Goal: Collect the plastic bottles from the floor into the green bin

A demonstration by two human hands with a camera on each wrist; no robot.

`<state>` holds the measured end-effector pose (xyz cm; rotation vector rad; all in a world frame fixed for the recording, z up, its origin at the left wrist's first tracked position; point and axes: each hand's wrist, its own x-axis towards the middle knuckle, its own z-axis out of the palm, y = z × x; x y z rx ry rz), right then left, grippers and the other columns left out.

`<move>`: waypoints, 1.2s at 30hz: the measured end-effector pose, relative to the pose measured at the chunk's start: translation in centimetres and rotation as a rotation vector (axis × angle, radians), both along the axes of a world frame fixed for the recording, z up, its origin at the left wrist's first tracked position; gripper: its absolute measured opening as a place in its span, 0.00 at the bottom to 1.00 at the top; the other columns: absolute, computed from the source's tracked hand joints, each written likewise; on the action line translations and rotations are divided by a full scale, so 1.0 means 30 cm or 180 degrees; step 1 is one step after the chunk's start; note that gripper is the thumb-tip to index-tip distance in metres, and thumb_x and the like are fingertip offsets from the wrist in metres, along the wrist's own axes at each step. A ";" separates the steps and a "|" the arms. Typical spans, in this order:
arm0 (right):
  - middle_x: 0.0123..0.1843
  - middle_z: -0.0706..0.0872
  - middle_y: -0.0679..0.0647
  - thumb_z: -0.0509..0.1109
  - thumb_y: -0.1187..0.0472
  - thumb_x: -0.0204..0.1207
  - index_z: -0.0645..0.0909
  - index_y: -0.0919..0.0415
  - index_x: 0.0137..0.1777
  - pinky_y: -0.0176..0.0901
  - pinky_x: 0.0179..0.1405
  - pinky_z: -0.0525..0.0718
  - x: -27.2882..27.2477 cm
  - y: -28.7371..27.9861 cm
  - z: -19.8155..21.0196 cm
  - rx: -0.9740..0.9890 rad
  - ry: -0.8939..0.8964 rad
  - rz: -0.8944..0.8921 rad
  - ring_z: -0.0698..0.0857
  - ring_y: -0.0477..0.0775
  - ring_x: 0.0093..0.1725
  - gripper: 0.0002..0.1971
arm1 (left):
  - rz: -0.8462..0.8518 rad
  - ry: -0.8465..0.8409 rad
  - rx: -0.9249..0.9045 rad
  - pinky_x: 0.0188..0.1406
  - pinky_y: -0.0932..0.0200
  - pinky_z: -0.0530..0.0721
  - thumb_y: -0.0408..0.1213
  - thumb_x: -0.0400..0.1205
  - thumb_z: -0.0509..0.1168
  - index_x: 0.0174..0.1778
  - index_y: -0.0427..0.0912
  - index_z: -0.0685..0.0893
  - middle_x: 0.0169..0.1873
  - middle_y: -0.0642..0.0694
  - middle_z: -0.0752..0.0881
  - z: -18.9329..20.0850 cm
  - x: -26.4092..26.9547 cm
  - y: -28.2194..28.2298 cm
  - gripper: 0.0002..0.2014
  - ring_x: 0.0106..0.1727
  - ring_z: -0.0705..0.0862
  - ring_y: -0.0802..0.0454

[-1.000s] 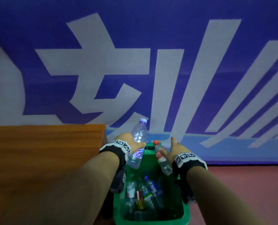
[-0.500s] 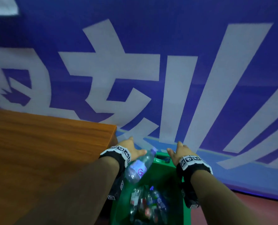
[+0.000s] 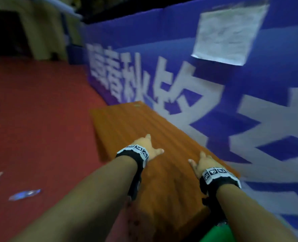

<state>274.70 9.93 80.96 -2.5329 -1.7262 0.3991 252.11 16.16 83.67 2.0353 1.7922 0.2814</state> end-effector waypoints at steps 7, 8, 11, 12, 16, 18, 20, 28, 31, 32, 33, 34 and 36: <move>0.85 0.60 0.57 0.57 0.41 0.85 0.47 0.54 0.87 0.57 0.67 0.79 -1.232 0.103 -0.043 0.0068 -0.0105 0.2057 0.75 0.62 0.76 0.36 | 0.2427 0.0189 -0.0006 0.70 0.45 0.76 0.65 0.75 0.68 0.81 0.42 0.61 0.73 0.39 0.77 -0.009 -1.347 -0.382 0.45 0.73 0.76 0.37; 0.84 0.60 0.56 0.58 0.43 0.85 0.47 0.54 0.87 0.56 0.65 0.81 -1.388 0.083 -0.053 0.0066 -0.0143 0.2367 0.76 0.61 0.75 0.36 | 0.2746 0.0213 -0.0031 0.70 0.45 0.75 0.65 0.75 0.67 0.80 0.42 0.62 0.72 0.40 0.78 -0.019 -1.496 -0.477 0.44 0.74 0.75 0.37; 0.82 0.61 0.55 0.61 0.46 0.84 0.48 0.52 0.86 0.55 0.62 0.81 -1.787 0.001 -0.048 0.0067 -0.0305 0.3138 0.77 0.60 0.72 0.36 | 0.3578 0.0201 -0.0162 0.69 0.47 0.75 0.65 0.75 0.68 0.80 0.40 0.62 0.71 0.39 0.78 -0.053 -1.835 -0.768 0.45 0.72 0.77 0.38; 0.82 0.61 0.55 0.61 0.46 0.83 0.49 0.52 0.86 0.55 0.62 0.81 -1.901 -0.024 -0.041 0.0108 -0.0336 0.3351 0.78 0.60 0.72 0.36 | 0.3814 0.0197 -0.0211 0.68 0.47 0.77 0.65 0.74 0.69 0.80 0.40 0.62 0.71 0.38 0.78 -0.062 -1.915 -0.855 0.46 0.71 0.78 0.37; 0.81 0.61 0.57 0.63 0.45 0.83 0.51 0.53 0.86 0.53 0.61 0.80 -2.286 -0.130 -0.023 0.0284 -0.0424 0.4032 0.77 0.62 0.71 0.36 | 0.4488 0.0075 -0.0442 0.64 0.44 0.81 0.64 0.72 0.70 0.74 0.41 0.67 0.67 0.38 0.81 -0.129 -2.123 -1.139 0.42 0.65 0.81 0.37; 0.81 0.61 0.57 0.63 0.47 0.83 0.52 0.53 0.85 0.54 0.61 0.80 -2.442 -0.180 -0.038 0.0313 -0.0429 0.4350 0.76 0.61 0.71 0.35 | 0.4742 -0.0005 -0.0561 0.61 0.46 0.82 0.63 0.72 0.71 0.73 0.43 0.68 0.65 0.40 0.82 -0.170 -2.184 -1.240 0.40 0.62 0.83 0.39; 0.81 0.61 0.56 0.64 0.48 0.82 0.53 0.52 0.84 0.53 0.61 0.81 -2.581 -0.213 -0.064 0.0313 -0.0395 0.4624 0.76 0.60 0.71 0.35 | 0.4966 0.0027 -0.0651 0.61 0.47 0.83 0.62 0.73 0.71 0.74 0.43 0.67 0.65 0.40 0.81 -0.197 -2.243 -1.304 0.40 0.63 0.83 0.40; 0.83 0.58 0.56 0.64 0.51 0.82 0.53 0.53 0.85 0.50 0.61 0.81 -3.061 -0.027 -0.149 0.0059 -0.0222 0.4891 0.75 0.59 0.74 0.35 | 0.5220 0.0381 -0.0596 0.60 0.49 0.82 0.61 0.73 0.70 0.76 0.44 0.66 0.67 0.40 0.79 -0.143 -2.631 -1.131 0.40 0.65 0.81 0.40; 0.81 0.61 0.57 0.64 0.53 0.82 0.56 0.55 0.85 0.46 0.56 0.82 -3.260 0.167 -0.147 0.0012 -0.0081 0.4676 0.77 0.61 0.72 0.33 | 0.5091 0.0562 -0.0421 0.64 0.46 0.80 0.61 0.76 0.68 0.79 0.43 0.63 0.70 0.39 0.77 -0.081 -2.846 -0.932 0.41 0.68 0.79 0.39; 0.80 0.61 0.57 0.64 0.52 0.82 0.56 0.55 0.84 0.47 0.57 0.83 -3.326 0.223 -0.138 0.0023 -0.0077 0.4646 0.77 0.61 0.72 0.33 | 0.5078 0.0525 -0.0357 0.65 0.46 0.80 0.61 0.76 0.68 0.79 0.43 0.63 0.70 0.39 0.76 -0.063 -2.915 -0.870 0.41 0.67 0.79 0.39; 0.81 0.61 0.57 0.64 0.52 0.82 0.56 0.55 0.84 0.48 0.58 0.83 -3.390 0.272 -0.130 0.0032 -0.0077 0.4642 0.76 0.61 0.72 0.33 | 0.5064 0.0504 -0.0295 0.64 0.46 0.81 0.60 0.76 0.68 0.78 0.43 0.64 0.69 0.39 0.77 -0.054 -2.984 -0.814 0.40 0.67 0.79 0.39; 0.81 0.60 0.57 0.64 0.51 0.82 0.56 0.55 0.85 0.49 0.61 0.83 -3.449 0.314 -0.123 0.0014 -0.0097 0.4658 0.76 0.61 0.73 0.34 | 0.5077 0.0459 -0.0250 0.64 0.47 0.81 0.60 0.76 0.68 0.77 0.43 0.64 0.69 0.39 0.77 -0.050 -3.048 -0.765 0.39 0.66 0.80 0.39; 0.80 0.60 0.56 0.64 0.52 0.82 0.55 0.54 0.84 0.51 0.63 0.82 -3.563 0.379 -0.114 -0.0015 -0.0167 0.4707 0.76 0.60 0.72 0.34 | 0.5113 0.0412 -0.0229 0.63 0.48 0.81 0.60 0.76 0.68 0.78 0.43 0.64 0.68 0.39 0.77 -0.057 -3.163 -0.693 0.39 0.66 0.80 0.39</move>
